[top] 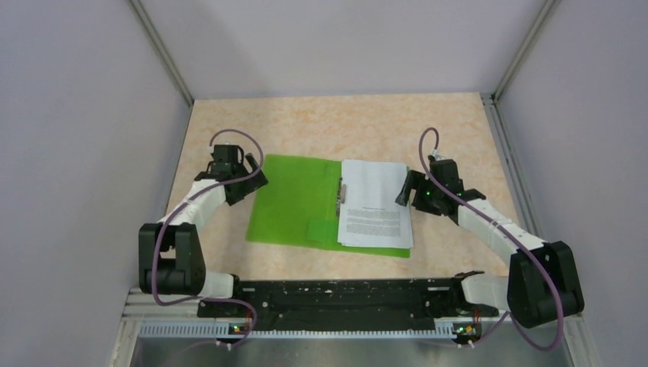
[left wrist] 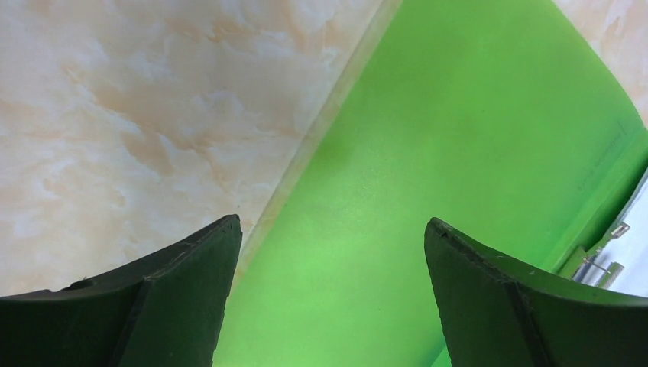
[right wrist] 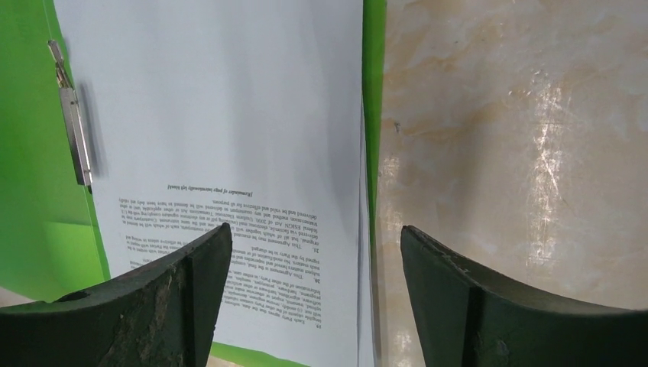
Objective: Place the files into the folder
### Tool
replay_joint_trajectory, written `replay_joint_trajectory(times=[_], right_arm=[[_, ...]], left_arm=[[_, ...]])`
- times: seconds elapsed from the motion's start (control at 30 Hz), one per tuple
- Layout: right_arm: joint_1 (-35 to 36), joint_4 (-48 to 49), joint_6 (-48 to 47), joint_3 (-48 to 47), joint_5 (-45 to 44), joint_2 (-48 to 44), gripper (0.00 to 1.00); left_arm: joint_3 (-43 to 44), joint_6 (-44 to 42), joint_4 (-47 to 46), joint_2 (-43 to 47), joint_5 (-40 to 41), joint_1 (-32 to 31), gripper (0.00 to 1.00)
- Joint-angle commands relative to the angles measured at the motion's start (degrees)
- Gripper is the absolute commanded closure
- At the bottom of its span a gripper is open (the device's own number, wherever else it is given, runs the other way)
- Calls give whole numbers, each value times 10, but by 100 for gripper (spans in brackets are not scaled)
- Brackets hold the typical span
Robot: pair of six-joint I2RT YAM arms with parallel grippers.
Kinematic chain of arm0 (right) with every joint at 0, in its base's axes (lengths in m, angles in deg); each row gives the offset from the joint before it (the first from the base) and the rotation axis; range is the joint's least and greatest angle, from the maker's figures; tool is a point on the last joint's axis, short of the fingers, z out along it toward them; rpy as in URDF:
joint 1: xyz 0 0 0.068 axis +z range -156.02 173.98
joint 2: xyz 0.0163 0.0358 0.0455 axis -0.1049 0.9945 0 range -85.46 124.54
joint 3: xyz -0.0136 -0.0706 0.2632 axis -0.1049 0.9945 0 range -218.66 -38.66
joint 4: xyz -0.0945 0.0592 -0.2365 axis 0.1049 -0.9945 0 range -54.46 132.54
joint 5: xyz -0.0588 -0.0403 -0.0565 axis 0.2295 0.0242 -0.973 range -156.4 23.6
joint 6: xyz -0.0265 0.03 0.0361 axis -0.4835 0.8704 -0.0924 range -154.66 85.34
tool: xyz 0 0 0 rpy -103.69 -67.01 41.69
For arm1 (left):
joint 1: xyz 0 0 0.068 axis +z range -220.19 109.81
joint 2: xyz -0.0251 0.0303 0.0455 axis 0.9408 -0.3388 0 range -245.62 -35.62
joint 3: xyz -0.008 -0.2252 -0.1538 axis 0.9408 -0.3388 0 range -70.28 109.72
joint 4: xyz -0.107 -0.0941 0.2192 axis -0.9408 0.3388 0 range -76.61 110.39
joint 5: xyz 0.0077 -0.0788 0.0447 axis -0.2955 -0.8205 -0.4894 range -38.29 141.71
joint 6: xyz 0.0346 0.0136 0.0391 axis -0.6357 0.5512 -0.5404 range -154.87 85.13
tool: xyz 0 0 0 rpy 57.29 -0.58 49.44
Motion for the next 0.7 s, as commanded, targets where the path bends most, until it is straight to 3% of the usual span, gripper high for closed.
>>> replay_joint_trajectory(times=[0.0, 0.33, 0.5, 0.67], right_arm=[[4, 23, 18, 11, -12, -19, 19], [1, 61, 19, 19, -15, -9, 17], [-7, 71, 12, 9, -11, 13, 16], [-8, 72, 4, 3, -20, 26, 16]], left_arm=[[-4, -36, -26, -30, -91, 22, 4], [-70, 0, -84, -58, -125, 46, 2], [-125, 46, -115, -10, -161, 35, 2], [-166, 93, -103, 58, -138, 4, 2]])
